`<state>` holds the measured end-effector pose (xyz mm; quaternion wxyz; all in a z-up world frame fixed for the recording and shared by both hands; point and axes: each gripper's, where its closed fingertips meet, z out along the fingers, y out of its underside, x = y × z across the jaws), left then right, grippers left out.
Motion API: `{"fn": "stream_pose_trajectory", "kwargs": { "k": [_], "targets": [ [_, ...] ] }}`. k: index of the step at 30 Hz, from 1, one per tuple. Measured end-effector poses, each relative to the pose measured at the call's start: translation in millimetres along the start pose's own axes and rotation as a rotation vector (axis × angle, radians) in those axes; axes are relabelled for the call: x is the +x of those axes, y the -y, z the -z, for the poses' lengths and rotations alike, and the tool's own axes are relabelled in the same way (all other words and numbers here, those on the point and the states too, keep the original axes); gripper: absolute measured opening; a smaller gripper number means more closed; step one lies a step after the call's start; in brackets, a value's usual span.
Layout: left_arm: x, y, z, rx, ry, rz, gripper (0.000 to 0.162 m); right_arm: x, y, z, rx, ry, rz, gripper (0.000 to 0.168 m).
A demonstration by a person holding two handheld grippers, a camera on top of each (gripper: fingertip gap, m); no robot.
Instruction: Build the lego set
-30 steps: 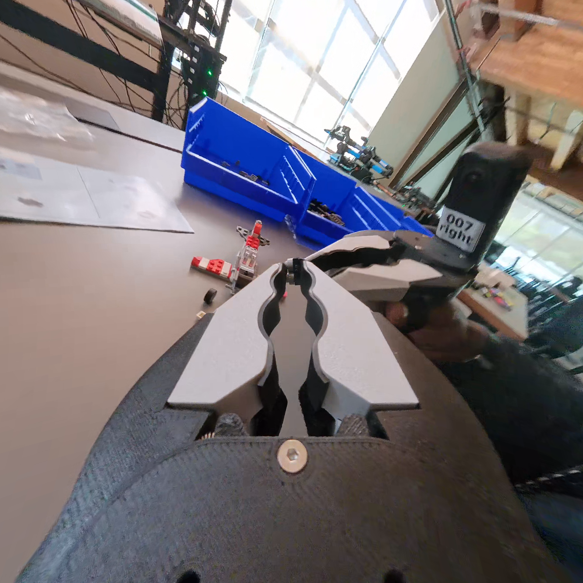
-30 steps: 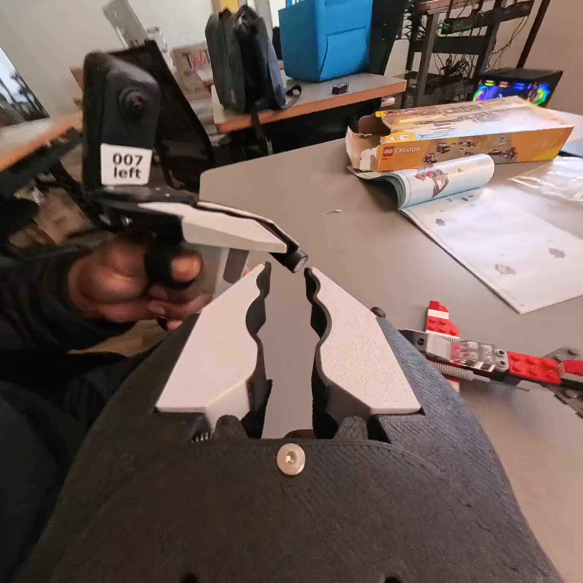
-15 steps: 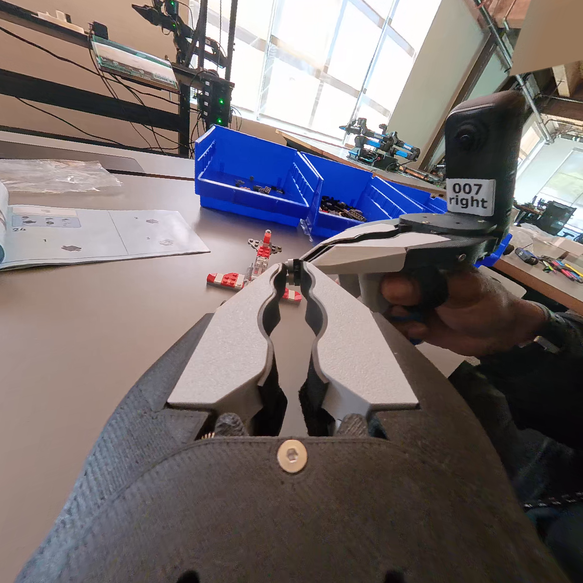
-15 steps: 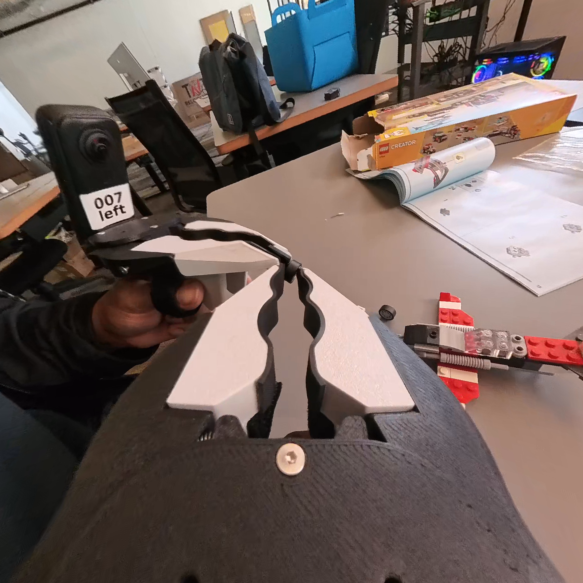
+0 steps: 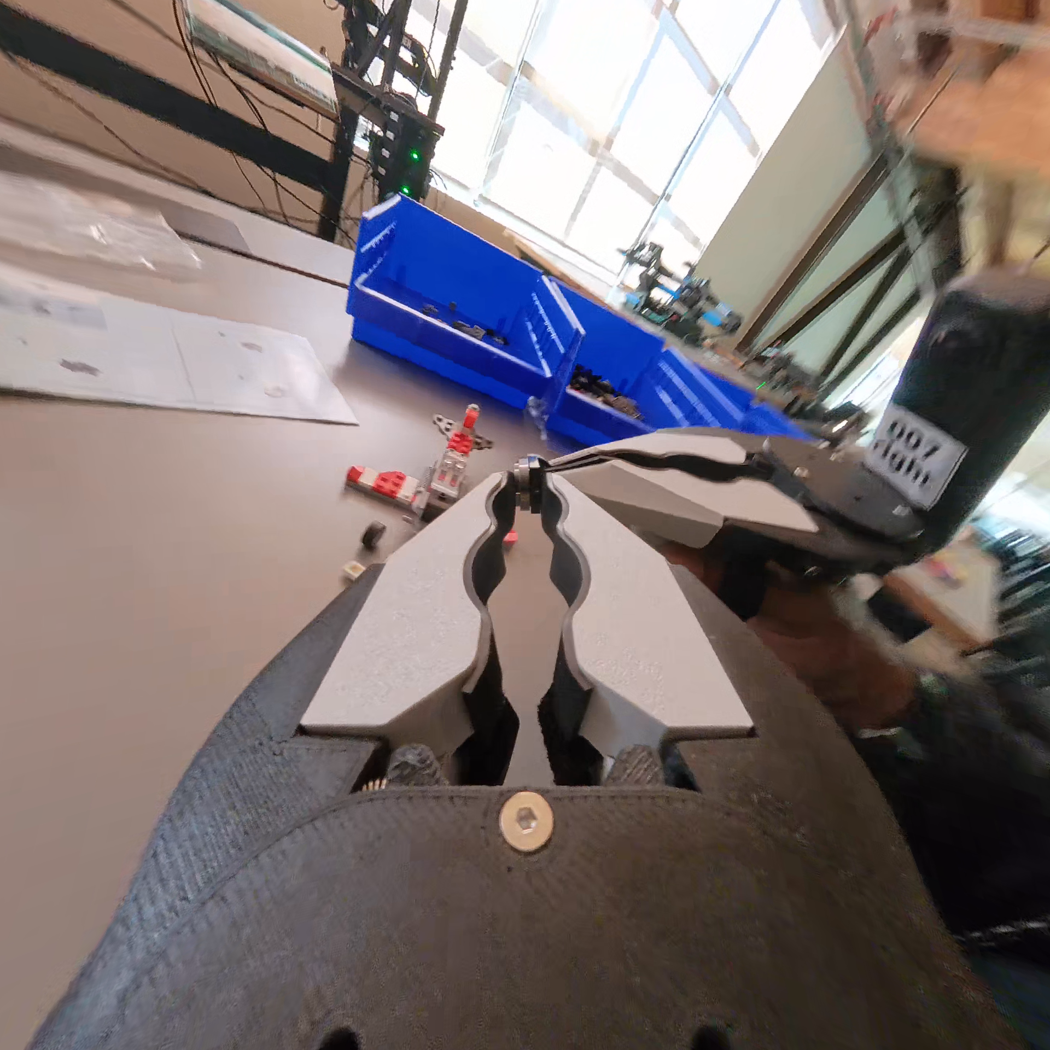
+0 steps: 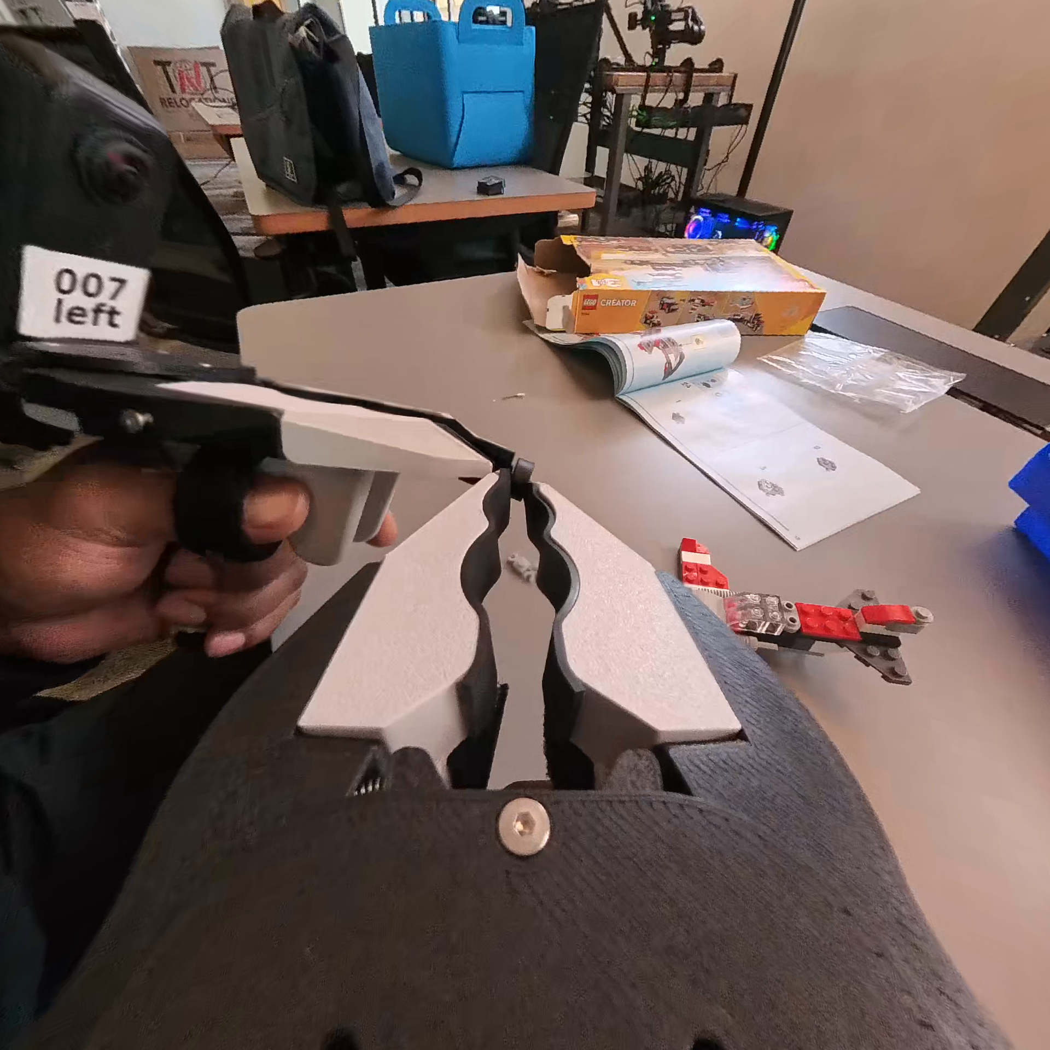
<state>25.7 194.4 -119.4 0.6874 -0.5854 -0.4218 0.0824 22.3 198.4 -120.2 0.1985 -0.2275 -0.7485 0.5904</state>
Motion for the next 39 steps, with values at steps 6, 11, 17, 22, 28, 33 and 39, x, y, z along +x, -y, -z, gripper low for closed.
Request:
{"fn": "stream_pose_trajectory", "kwargs": {
  "k": [6,11,17,22,28,33,39],
  "targets": [
    [-3,-5,-3,0.033,-0.084,0.372,0.010,3,-3,-1,-0.026,-0.076,0.066,0.007],
    [-4,-4,-2,0.012,0.022,0.093,0.010,3,-3,-2,-0.013,-0.070,0.012,0.006],
    [-3,-1,0,-0.032,0.150,-0.377,0.011,2,-2,-2,-0.015,-0.003,-0.150,0.007],
    [-1,-1,1,-0.047,0.218,-0.620,0.010,2,-2,-1,-0.034,0.019,-0.215,0.006],
    [5,2,2,-0.048,0.238,-0.856,0.011,1,0,2,-0.013,0.071,-0.293,0.007],
    [0,-3,-2,-0.032,0.088,-0.273,0.010,5,-4,0,-0.033,0.011,-0.201,0.006],
    [-29,12,20,0.055,0.011,0.252,0.010,102,-31,46,-0.060,-0.336,-0.208,0.006]
  ]
}}
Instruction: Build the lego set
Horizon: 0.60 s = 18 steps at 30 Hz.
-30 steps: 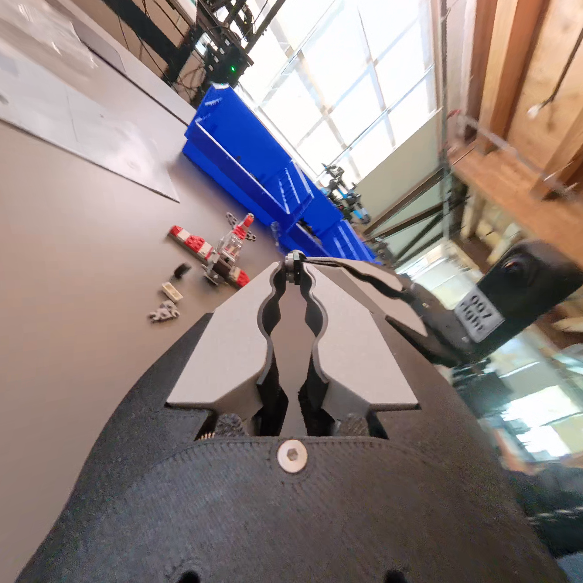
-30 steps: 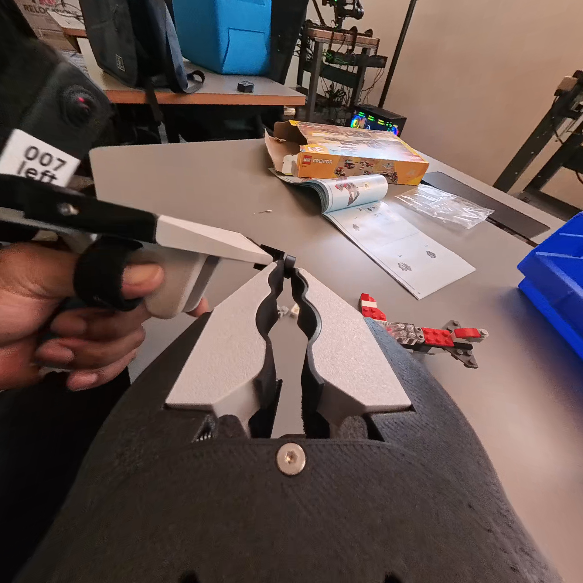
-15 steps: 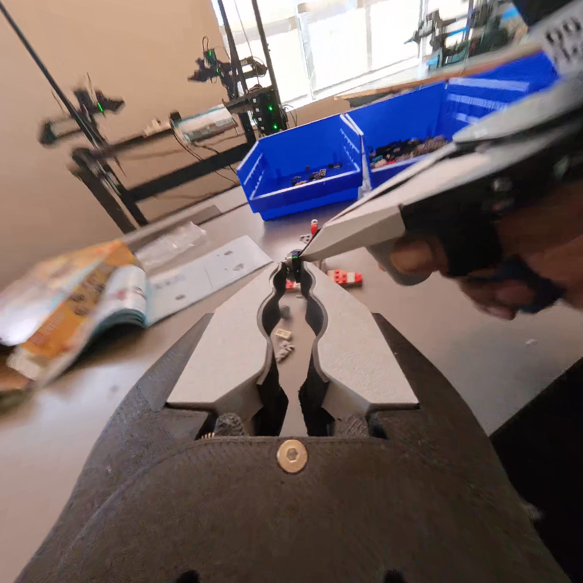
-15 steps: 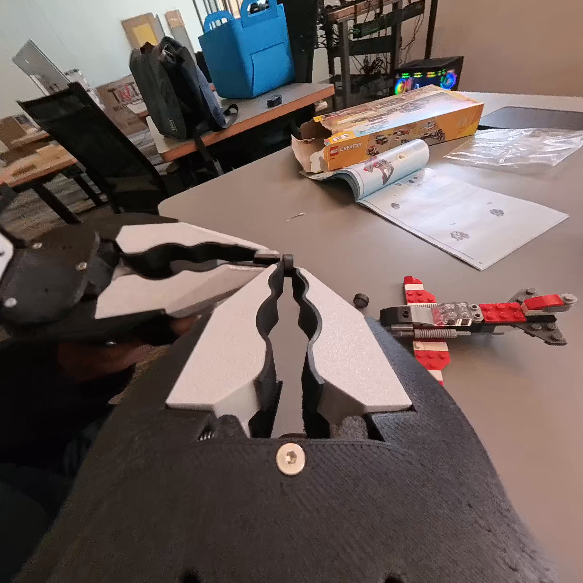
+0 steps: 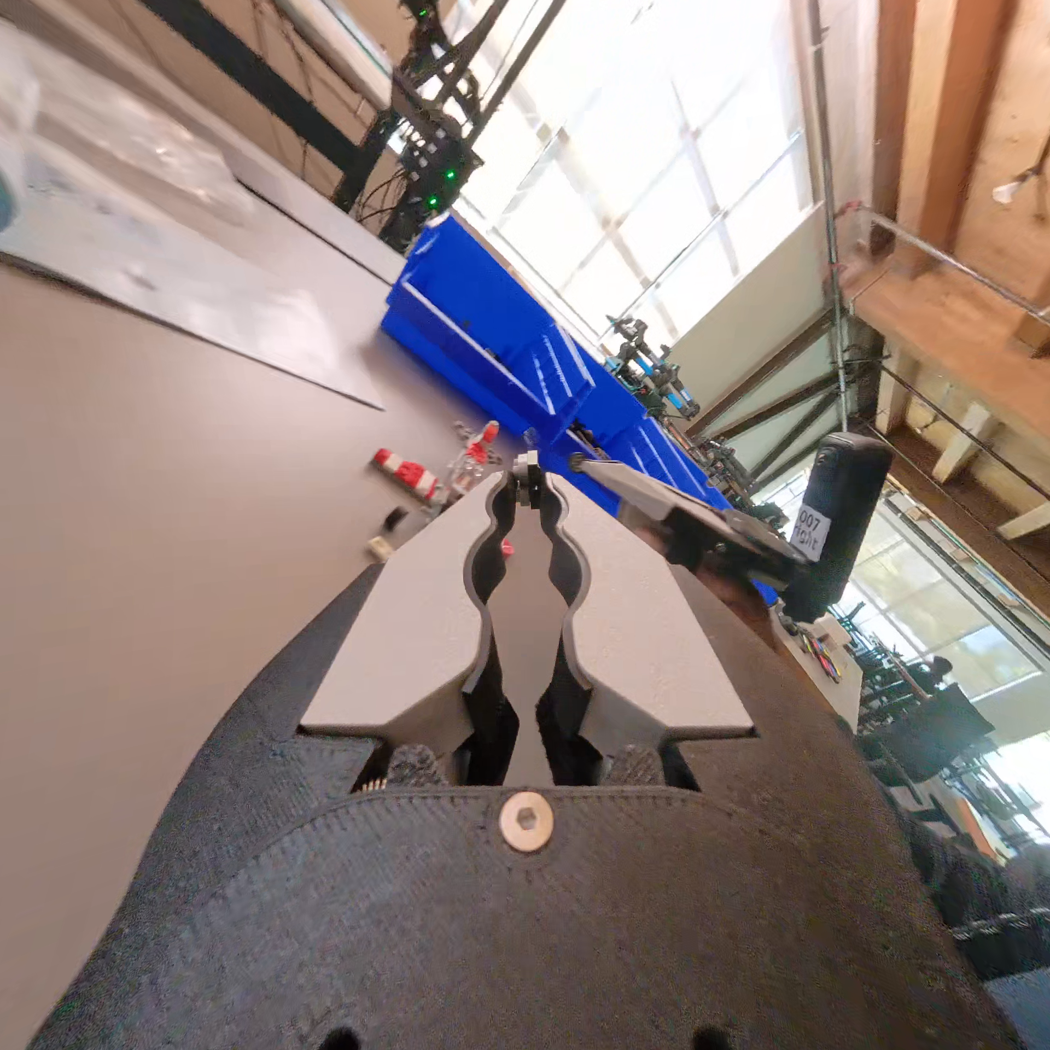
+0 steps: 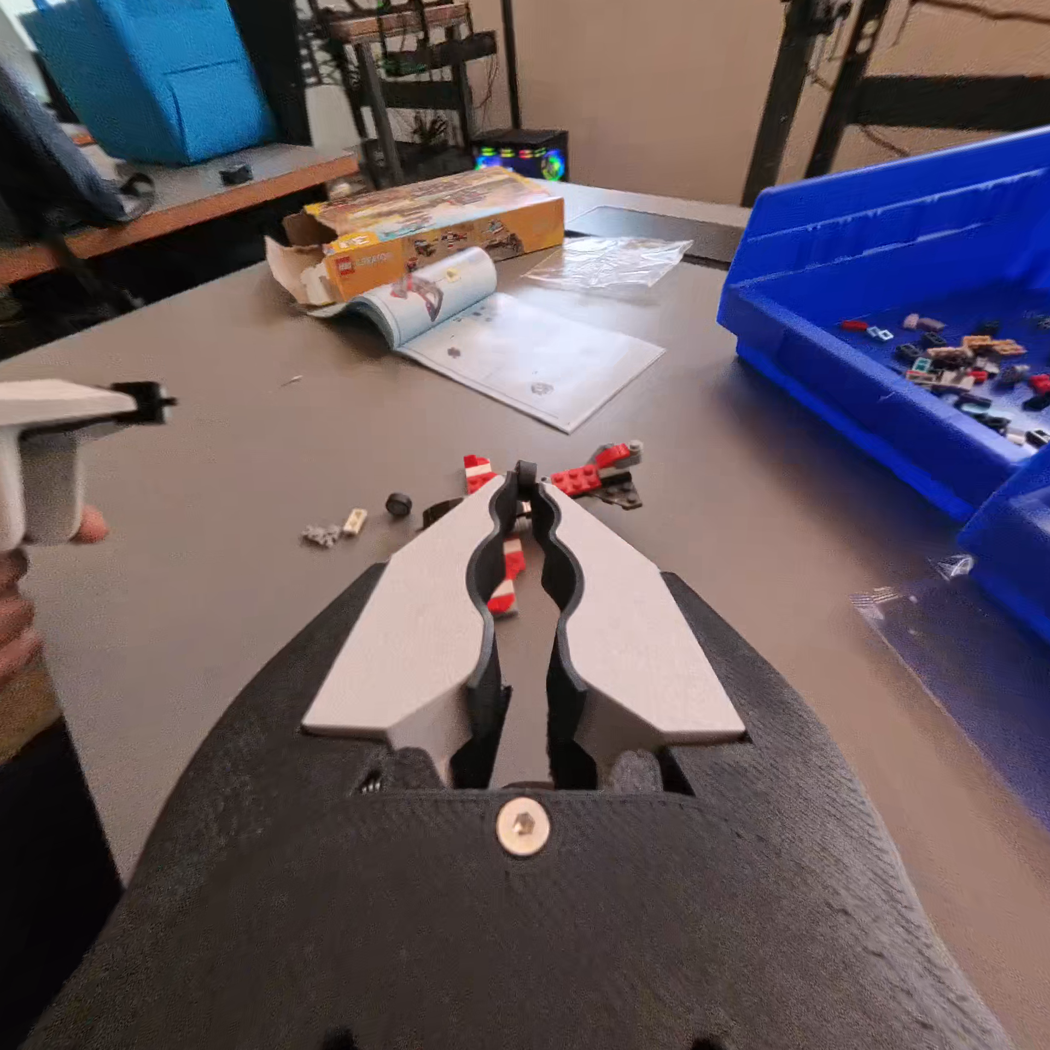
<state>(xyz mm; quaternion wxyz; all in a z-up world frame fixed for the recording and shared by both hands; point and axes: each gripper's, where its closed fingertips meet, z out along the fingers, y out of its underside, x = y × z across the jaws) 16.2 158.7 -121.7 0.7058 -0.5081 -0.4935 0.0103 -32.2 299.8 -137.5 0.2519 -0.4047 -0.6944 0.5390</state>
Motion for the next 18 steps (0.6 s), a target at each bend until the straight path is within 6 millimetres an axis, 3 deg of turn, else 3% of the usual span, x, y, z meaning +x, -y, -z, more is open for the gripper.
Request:
{"fn": "stream_pose_trajectory", "kwargs": {
  "k": [2,5,9,13,18],
  "targets": [
    [-6,3,-1,-0.010,-0.032,0.083,0.010,-12,-1,3,-0.043,0.044,0.101,0.006],
    [-4,-4,-8,-0.020,-0.105,0.229,0.010,-45,-11,-4,-0.092,0.135,0.150,0.007],
    [-13,-22,-11,-0.075,-0.090,0.328,0.010,-75,-48,-23,-0.269,0.253,0.216,0.008],
    [-20,-29,-10,-0.108,-0.056,0.343,0.010,-82,-74,-35,-0.407,0.247,0.336,0.008],
    [-19,-33,-11,-0.136,-0.072,0.345,0.010,-76,-76,-37,-0.429,0.216,0.317,0.031]
  ]
}}
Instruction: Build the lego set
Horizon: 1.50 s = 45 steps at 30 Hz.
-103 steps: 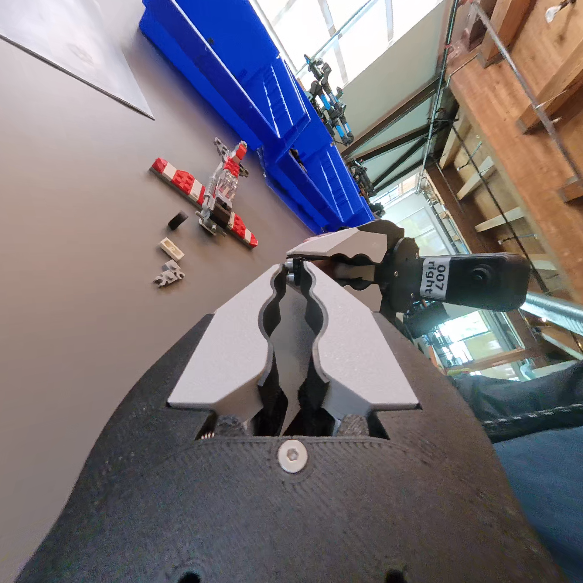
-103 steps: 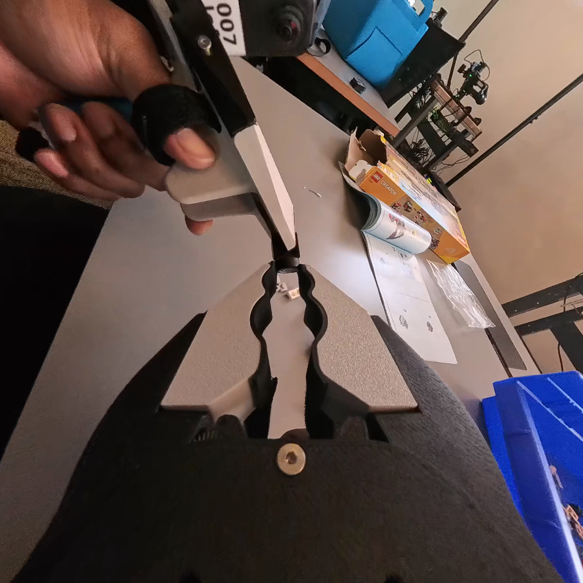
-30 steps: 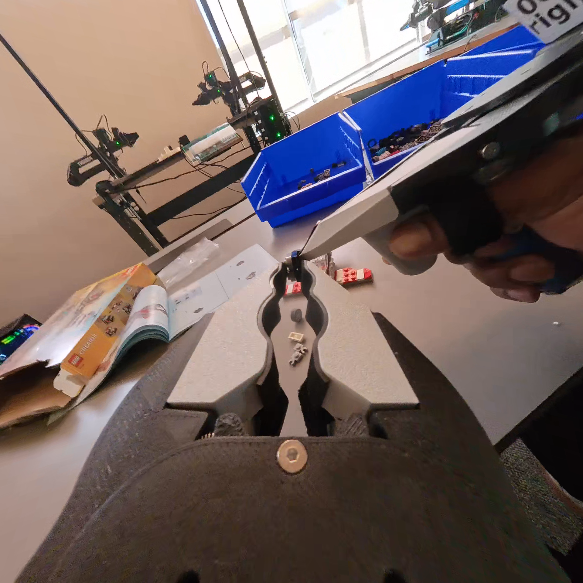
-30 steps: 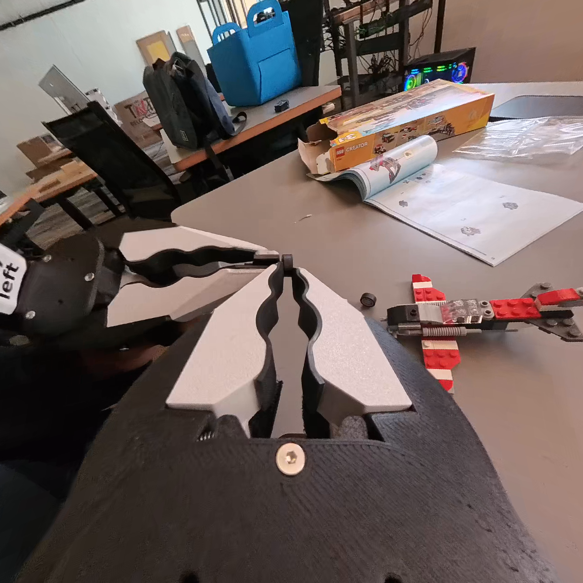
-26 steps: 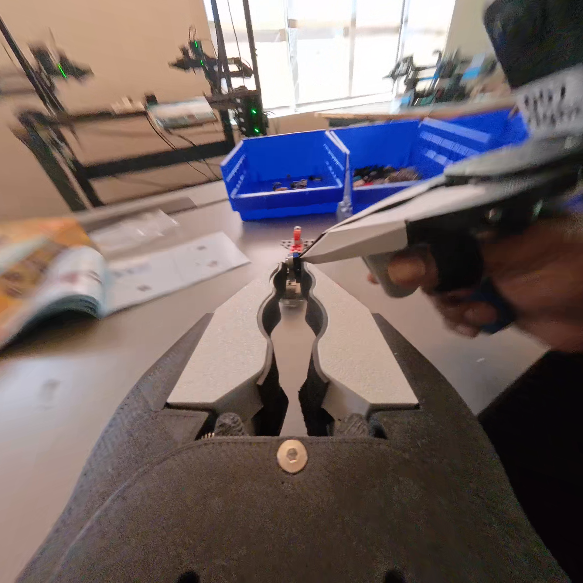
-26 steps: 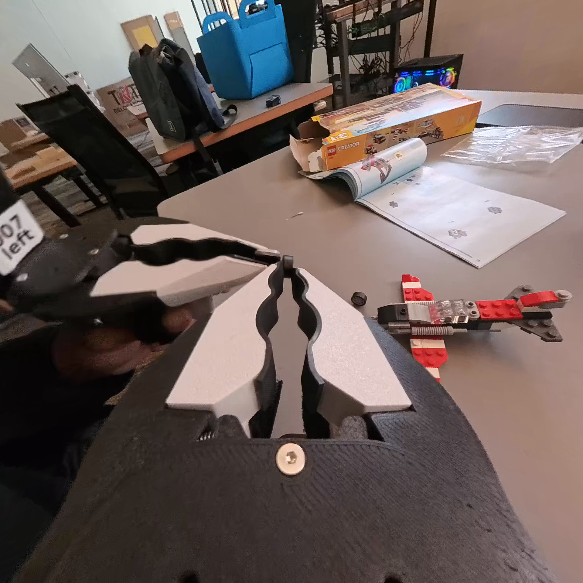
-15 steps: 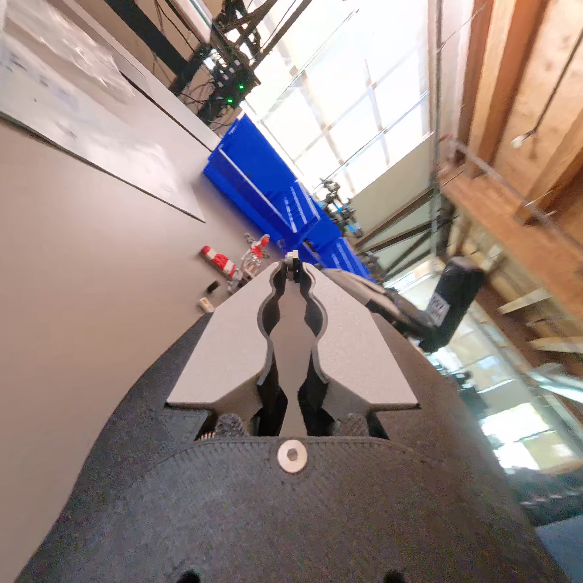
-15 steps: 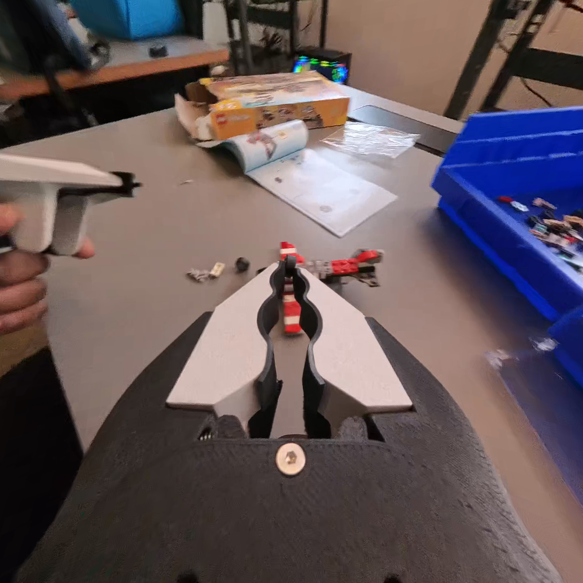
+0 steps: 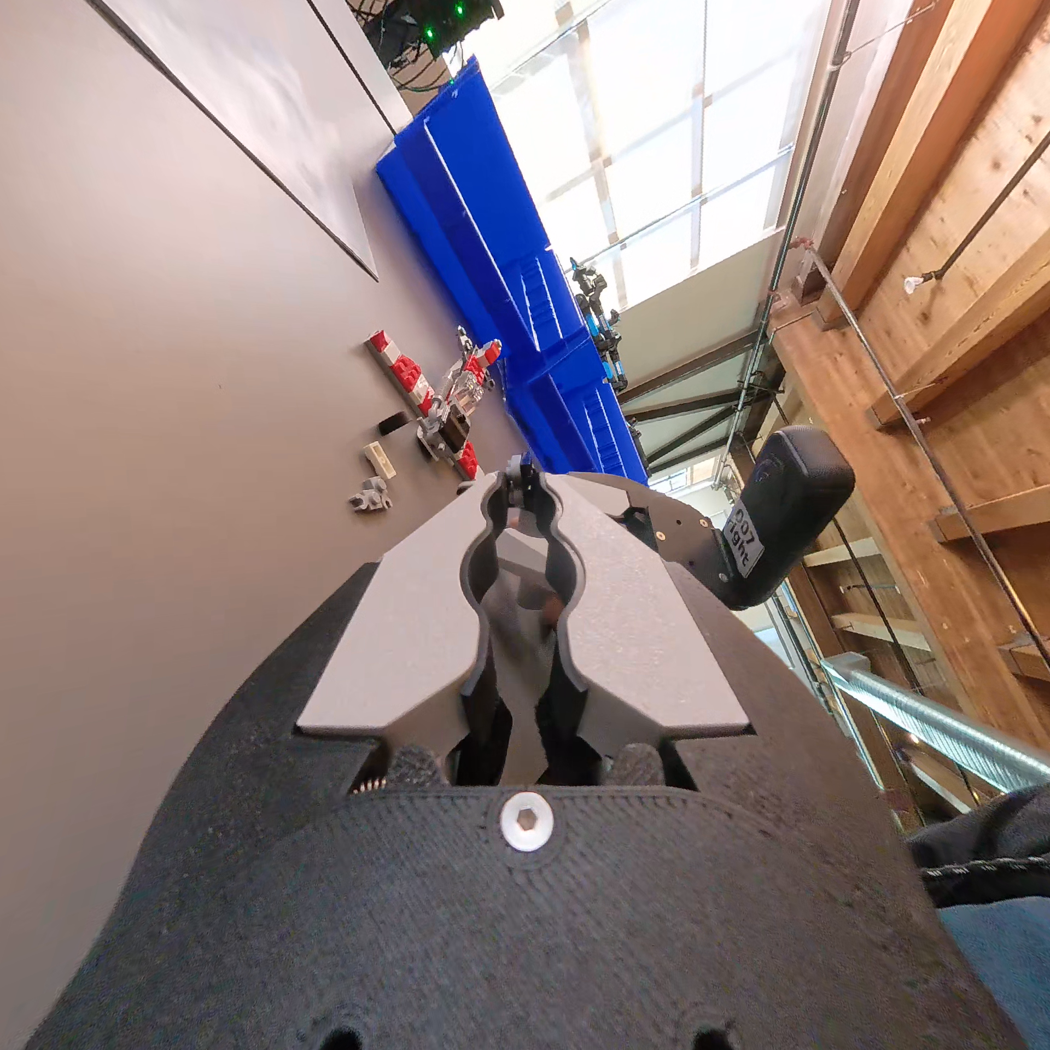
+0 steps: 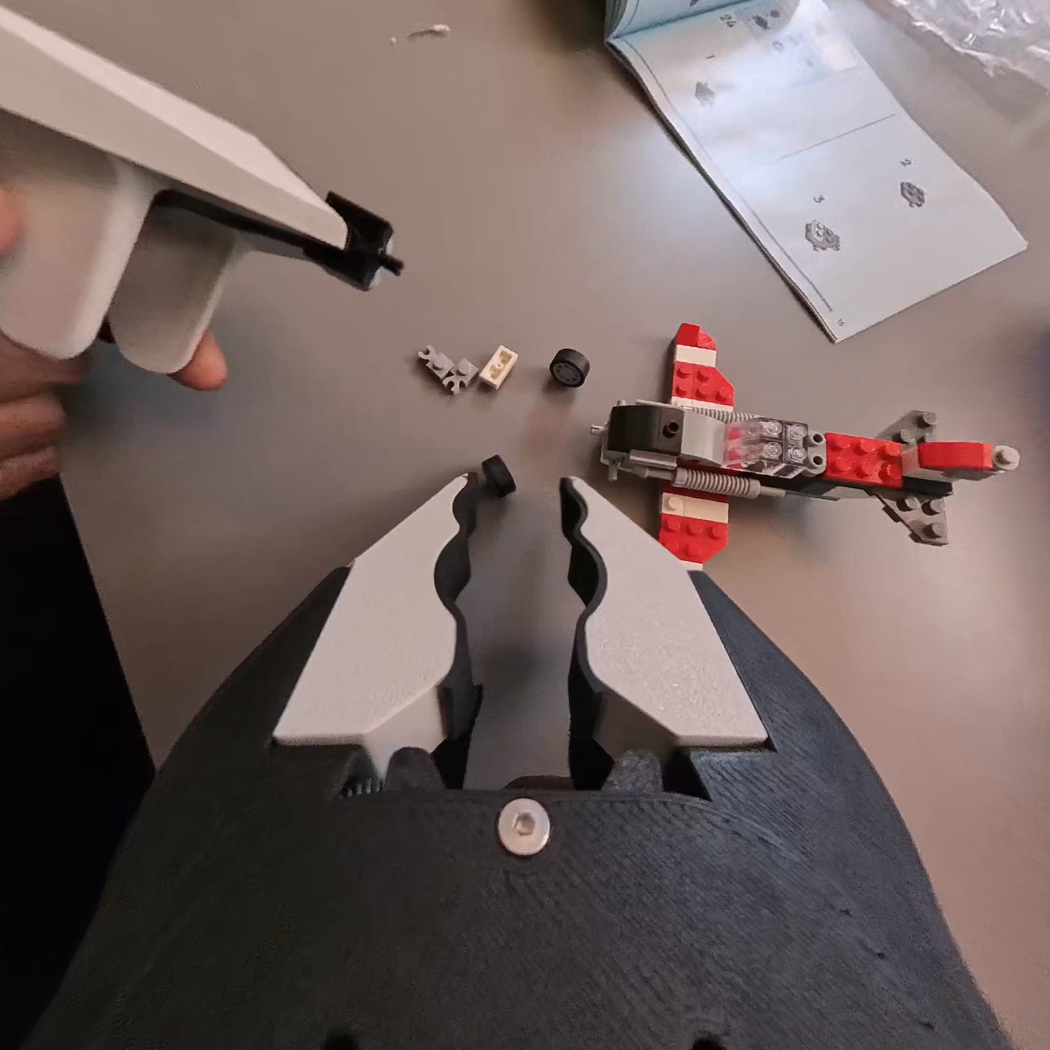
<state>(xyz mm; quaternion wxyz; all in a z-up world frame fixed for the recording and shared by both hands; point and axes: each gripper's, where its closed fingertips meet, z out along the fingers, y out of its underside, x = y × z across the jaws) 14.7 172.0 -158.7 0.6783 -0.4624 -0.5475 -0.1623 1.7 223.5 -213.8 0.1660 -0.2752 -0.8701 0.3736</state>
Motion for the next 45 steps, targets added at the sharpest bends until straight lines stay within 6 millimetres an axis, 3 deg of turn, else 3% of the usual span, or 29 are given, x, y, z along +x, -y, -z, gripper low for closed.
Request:
{"fn": "stream_pose_trajectory", "kwargs": {
  "k": [8,13,19,25,30,32,35,39,42,45],
  "targets": [
    [3,0,2,-0.004,-0.067,0.091,0.010,4,14,17,0.144,0.043,-0.080,0.043],
    [25,1,1,0.014,-0.231,0.227,0.010,-10,45,39,0.379,0.138,-0.100,0.041],
    [60,-11,-4,-0.052,-0.490,0.457,0.010,-35,78,71,0.644,0.281,-0.045,0.041],
    [86,-21,-4,-0.122,-0.648,0.550,0.010,-46,86,90,0.762,0.363,-0.028,0.028],
    [93,-21,-1,-0.134,-0.701,0.571,0.010,-51,90,97,0.790,0.378,-0.007,0.021],
    [91,-21,-2,-0.140,-0.668,0.540,0.011,-50,89,95,0.775,0.344,0.022,0.021],
    [79,-22,-6,-0.154,-0.539,0.424,0.026,-46,88,96,0.751,0.270,0.093,0.020],
    [54,-17,-9,-0.151,-0.236,0.093,0.042,-34,79,89,0.611,0.070,0.286,0.020],
    [54,-22,-9,-0.222,-0.102,-0.150,0.052,-31,67,75,0.451,-0.053,0.467,0.020],
    [55,-31,-11,-0.263,-0.057,-0.227,0.052,-36,64,68,0.379,-0.099,0.567,0.020]
  ]
}}
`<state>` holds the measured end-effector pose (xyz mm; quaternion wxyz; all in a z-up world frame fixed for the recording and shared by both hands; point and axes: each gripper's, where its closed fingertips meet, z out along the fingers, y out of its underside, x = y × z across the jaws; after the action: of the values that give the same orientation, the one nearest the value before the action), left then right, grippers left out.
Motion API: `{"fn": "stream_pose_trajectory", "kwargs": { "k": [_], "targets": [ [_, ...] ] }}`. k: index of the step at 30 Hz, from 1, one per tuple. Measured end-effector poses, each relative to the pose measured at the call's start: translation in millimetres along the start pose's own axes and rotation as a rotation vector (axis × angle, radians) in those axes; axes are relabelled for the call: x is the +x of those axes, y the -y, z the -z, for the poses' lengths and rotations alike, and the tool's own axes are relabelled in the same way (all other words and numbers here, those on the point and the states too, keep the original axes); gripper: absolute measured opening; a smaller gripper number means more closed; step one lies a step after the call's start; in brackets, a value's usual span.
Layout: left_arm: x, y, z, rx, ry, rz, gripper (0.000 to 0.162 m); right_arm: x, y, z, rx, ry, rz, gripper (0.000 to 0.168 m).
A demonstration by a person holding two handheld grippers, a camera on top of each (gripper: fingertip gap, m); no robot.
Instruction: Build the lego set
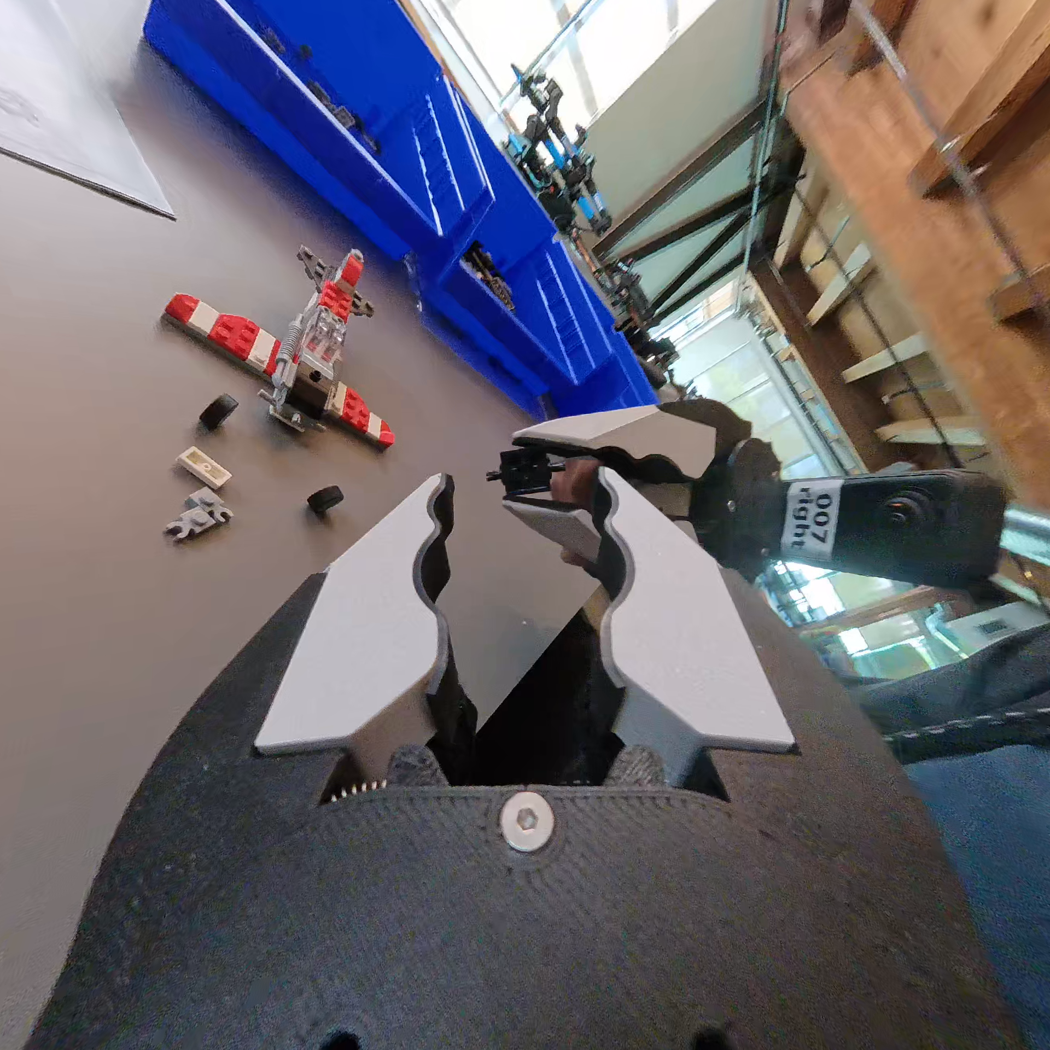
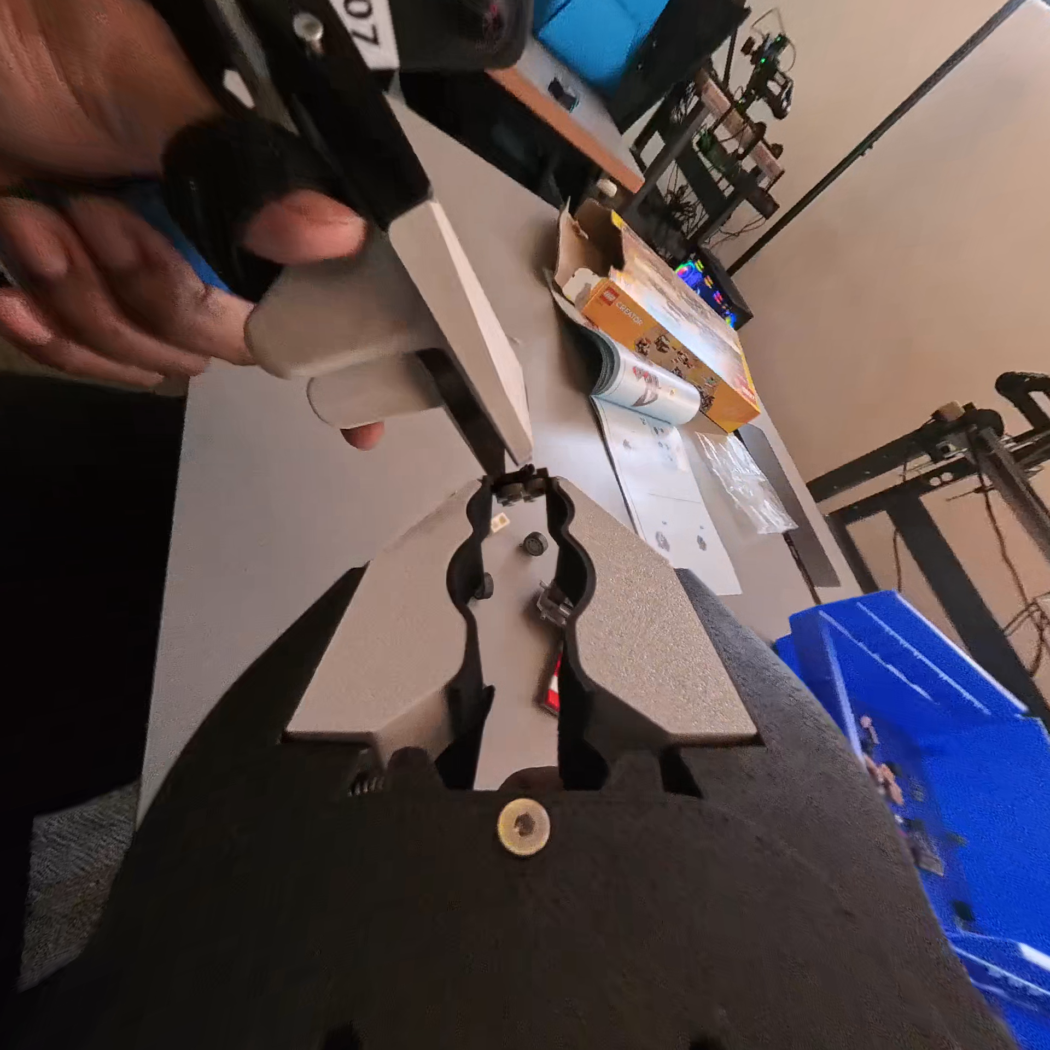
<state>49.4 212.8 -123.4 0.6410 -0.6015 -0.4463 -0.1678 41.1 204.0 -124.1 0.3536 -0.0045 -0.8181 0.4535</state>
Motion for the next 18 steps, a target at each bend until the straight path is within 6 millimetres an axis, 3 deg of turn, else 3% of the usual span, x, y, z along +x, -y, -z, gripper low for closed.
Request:
{"fn": "stream_pose_trajectory", "kwargs": {
  "k": [4,9,18],
  "targets": [
    [-5,-9,-3,-0.031,0.050,-0.028,0.049,-4,3,-2,-0.028,-0.005,0.059,0.020],
    [1,-2,-1,0.010,0.032,-0.061,0.033,-6,4,-2,-0.043,-0.005,0.098,0.020],
    [13,7,3,0.113,-0.236,0.206,0.029,-2,16,1,0.061,-0.001,-0.004,0.019]
  ]
}}
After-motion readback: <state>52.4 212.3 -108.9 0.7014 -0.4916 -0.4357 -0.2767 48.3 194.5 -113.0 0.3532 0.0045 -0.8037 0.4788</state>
